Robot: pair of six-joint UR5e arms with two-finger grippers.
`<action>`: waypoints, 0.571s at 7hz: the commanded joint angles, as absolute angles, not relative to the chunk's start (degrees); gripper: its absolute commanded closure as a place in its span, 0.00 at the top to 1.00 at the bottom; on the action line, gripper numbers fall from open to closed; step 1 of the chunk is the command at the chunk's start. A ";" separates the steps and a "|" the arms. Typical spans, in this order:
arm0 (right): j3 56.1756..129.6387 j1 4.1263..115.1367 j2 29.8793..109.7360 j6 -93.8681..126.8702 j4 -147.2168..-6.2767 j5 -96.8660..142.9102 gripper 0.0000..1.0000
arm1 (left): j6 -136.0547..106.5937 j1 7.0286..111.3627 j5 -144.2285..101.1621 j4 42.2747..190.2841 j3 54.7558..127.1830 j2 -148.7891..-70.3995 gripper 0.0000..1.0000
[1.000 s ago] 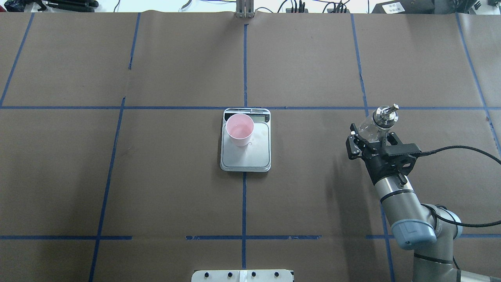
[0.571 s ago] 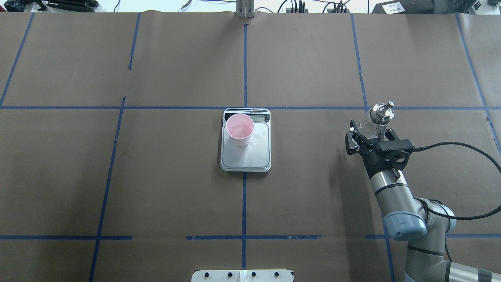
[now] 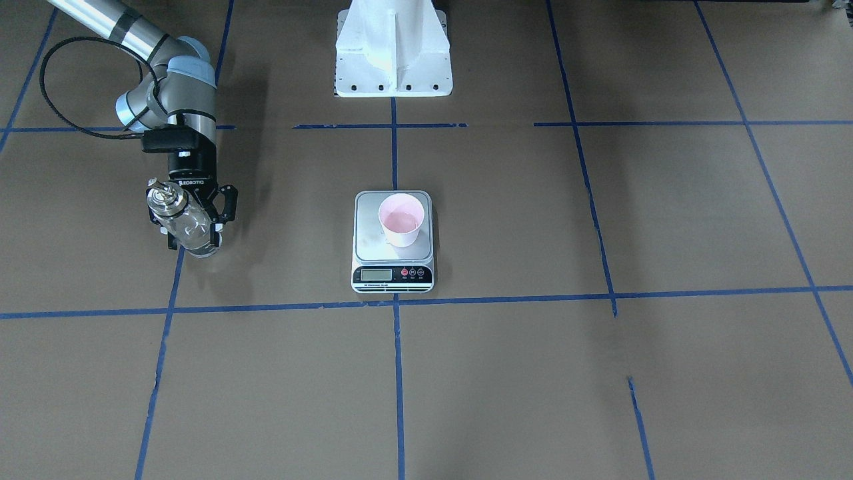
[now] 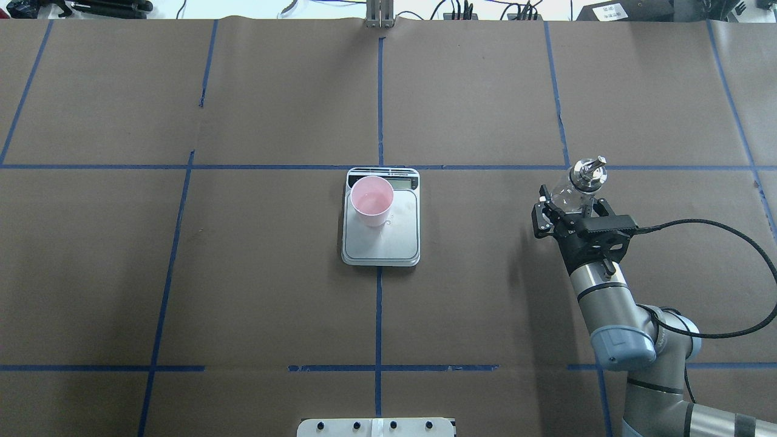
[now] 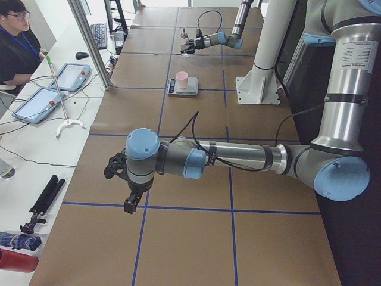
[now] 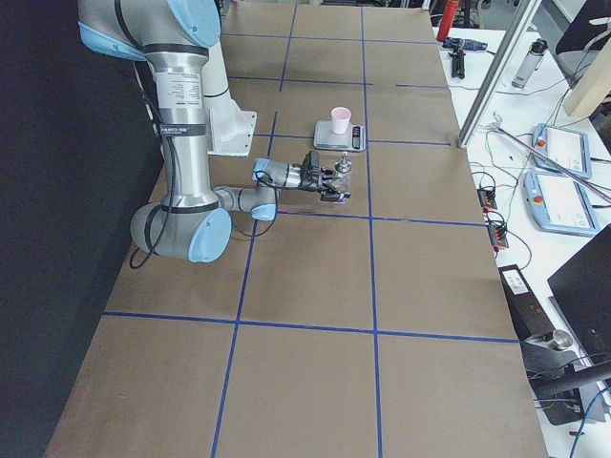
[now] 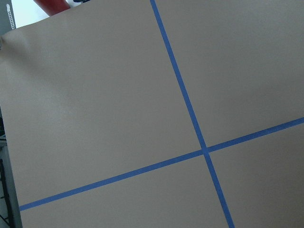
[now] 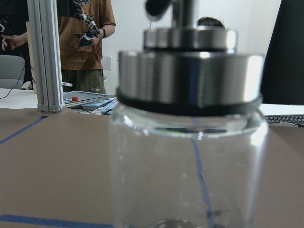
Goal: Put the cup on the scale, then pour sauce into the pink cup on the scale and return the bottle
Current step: 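Lower the bottle onto the table with the right gripper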
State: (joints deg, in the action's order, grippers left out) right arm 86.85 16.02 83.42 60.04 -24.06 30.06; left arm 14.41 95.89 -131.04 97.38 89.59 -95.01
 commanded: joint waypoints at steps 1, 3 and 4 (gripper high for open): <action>86.75 16.08 83.41 60.20 -24.08 30.23 0.00 | 14.41 95.89 -131.04 97.38 89.91 -95.10 1.00; 86.57 16.17 83.58 62.12 -24.08 30.32 0.00 | 14.41 95.89 -131.04 97.38 90.00 -95.10 1.00; 86.40 16.17 83.58 62.23 -24.17 30.32 0.00 | 14.41 95.89 -131.04 97.38 90.00 -95.10 1.00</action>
State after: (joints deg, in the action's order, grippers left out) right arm 86.57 16.14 83.52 61.55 -24.10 30.31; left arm 14.41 95.89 -131.04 97.38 89.97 -95.09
